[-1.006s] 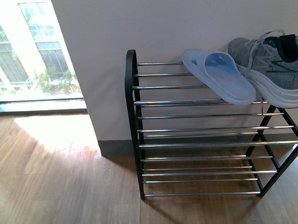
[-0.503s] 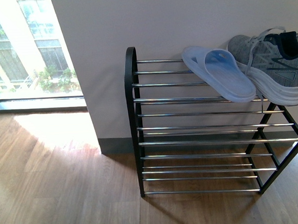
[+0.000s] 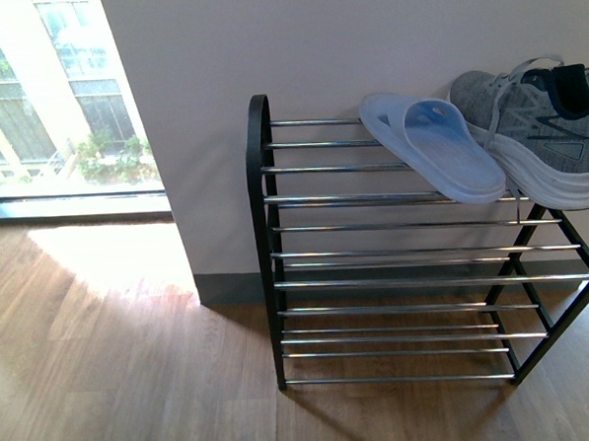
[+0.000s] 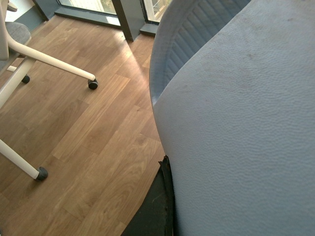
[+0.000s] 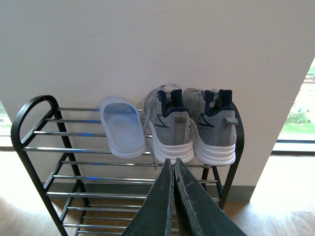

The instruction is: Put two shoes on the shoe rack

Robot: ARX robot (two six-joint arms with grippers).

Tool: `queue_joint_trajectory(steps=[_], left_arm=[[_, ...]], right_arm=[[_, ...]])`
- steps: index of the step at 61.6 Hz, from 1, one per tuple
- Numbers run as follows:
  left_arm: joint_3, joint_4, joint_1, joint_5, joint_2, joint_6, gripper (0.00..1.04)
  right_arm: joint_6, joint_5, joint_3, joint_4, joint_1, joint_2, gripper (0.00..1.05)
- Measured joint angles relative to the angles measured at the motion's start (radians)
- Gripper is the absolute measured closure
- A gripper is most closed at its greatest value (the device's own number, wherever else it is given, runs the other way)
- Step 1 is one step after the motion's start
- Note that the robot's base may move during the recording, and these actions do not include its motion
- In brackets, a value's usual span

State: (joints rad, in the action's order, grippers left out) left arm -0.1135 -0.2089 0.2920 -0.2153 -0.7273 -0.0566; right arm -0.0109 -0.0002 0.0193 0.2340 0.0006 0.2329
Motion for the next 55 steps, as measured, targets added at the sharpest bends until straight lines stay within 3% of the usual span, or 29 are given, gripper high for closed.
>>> queue_joint_trajectory(steps=[14,22,55], left_arm=[[0.000,0.000,0.000,0.000,0.000,0.000,1.03],[0.000,0.000,0.000,0.000,0.000,0.000,1.03],[0.000,0.000,0.000,0.000,0.000,0.000,1.03]], right_arm=[[0.000,0.000,0.000,-0.055,0.000,-0.054,1.03],[0.000,0.002,0.000,-0.220,0.000,-0.193,1.03],[0.000,0.002,0.000,-0.233,0.000,-0.227,1.03]])
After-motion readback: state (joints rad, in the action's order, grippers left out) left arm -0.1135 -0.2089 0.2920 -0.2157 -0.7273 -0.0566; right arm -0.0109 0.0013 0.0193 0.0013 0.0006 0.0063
